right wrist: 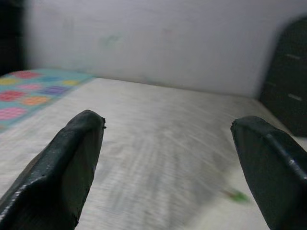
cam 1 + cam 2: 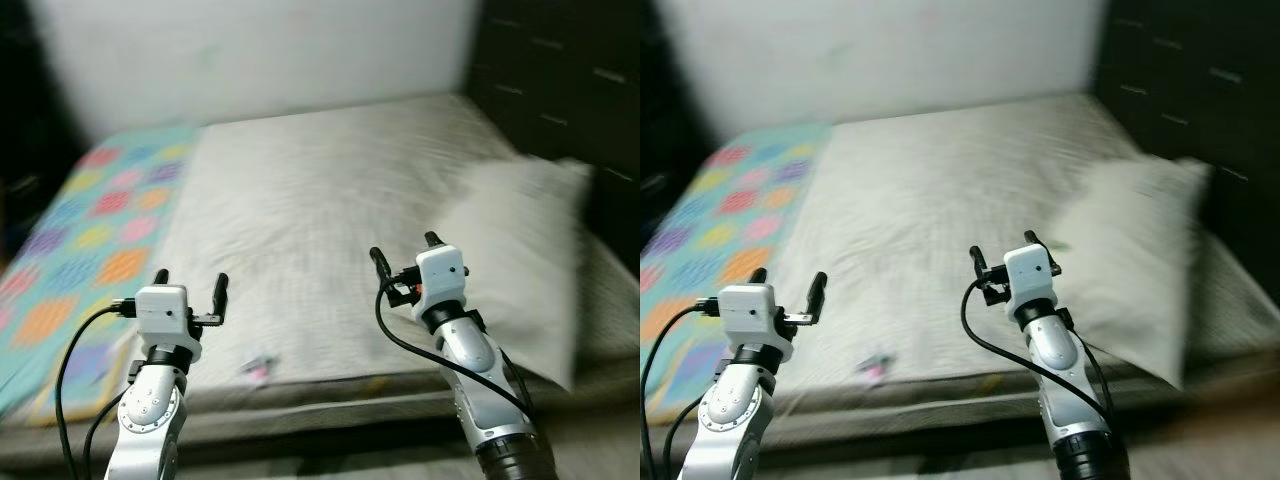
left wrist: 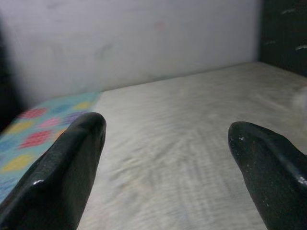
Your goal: Clean up the room
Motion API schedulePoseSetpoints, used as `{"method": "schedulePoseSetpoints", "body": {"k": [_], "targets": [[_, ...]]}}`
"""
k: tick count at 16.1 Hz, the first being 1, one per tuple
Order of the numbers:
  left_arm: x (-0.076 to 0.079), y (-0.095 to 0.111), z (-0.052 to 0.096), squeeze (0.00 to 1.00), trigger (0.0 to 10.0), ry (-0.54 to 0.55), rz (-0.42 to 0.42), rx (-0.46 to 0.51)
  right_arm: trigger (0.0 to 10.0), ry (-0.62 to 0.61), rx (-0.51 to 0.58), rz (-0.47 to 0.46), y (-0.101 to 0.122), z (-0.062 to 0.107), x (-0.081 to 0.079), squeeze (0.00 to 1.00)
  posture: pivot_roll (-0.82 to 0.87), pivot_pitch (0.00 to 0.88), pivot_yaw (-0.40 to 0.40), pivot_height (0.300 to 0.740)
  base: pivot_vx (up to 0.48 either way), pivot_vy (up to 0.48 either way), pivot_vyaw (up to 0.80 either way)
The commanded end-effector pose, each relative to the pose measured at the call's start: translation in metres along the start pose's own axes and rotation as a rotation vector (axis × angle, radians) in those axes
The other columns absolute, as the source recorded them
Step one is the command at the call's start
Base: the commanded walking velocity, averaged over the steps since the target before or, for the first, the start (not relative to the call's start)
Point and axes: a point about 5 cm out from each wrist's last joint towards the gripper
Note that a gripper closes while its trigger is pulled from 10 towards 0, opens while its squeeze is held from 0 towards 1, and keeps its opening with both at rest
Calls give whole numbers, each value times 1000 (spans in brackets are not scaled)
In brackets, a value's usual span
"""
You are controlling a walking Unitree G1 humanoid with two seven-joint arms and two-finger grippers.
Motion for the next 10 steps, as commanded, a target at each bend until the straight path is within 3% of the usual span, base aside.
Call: {"method": "schedulePoseSetpoints", "body": {"k": [1,4,10], "targets": [[3,2,0,0,10000,-23,-1,11,10000,-10,16,-1,4,-4,2,0,-201,0,102,740,296,0,0],[2,1,1,0,10000,-15,2,4,10000,-16,15,5,4,-4,4,0,-199,0,99,740,281,0,0],[0,-3,1,0,10000,38,24,-19,10000,-24,14,9,3,-2,5,0,-198,0,100,740,0,0,0]]}}
Point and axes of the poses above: a point about 5 cm out from each wrist's last joint towards the gripper, its own z axis pointing back from the gripper into the wrist, its own y axis along the axis of the wrist's last joint, x = y × z, and after that the axes turned 4 degrees about z, right-handed
